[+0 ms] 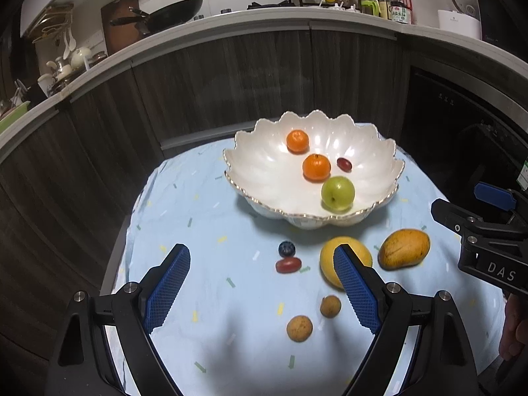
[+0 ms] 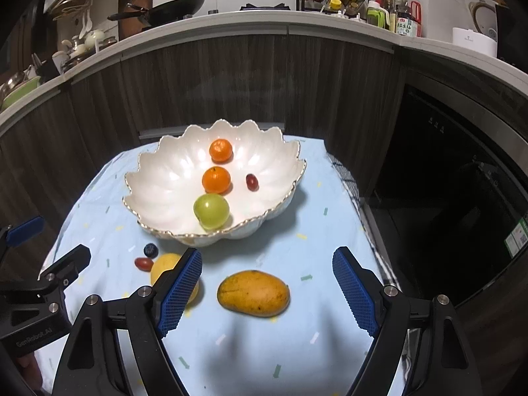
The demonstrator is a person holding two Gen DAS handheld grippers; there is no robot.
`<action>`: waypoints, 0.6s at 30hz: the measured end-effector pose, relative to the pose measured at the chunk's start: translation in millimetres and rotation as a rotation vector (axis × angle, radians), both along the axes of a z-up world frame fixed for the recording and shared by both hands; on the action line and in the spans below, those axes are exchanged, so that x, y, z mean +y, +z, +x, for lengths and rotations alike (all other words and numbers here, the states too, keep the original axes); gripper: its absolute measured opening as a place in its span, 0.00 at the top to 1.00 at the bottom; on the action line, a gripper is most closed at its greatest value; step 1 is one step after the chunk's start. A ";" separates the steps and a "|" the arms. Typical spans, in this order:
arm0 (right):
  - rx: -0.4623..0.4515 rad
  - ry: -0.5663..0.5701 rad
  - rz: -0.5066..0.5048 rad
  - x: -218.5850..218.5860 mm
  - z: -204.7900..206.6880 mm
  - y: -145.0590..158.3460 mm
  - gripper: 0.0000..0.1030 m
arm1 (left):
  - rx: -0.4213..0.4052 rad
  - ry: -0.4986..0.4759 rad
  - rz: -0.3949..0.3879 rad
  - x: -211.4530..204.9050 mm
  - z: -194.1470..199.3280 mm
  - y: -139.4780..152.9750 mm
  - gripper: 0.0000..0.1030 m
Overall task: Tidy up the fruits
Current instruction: 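Withdraw both open tools back from the bowl toward the loose fruits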
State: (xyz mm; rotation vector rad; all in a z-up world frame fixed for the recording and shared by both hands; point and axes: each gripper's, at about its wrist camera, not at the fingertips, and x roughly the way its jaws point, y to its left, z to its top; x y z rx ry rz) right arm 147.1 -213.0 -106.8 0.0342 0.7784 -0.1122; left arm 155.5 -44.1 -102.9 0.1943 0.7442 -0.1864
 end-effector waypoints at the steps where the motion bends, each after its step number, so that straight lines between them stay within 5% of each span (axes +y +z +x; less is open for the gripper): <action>1: 0.002 0.001 0.000 0.6 -0.4 -1.6 0.20 | 0.003 0.001 -0.001 0.3 -0.9 -2.0 0.13; 18: 0.039 0.013 -0.004 2.8 -2.6 -27.0 0.20 | 0.039 0.026 0.004 2.2 -13.6 -32.7 0.13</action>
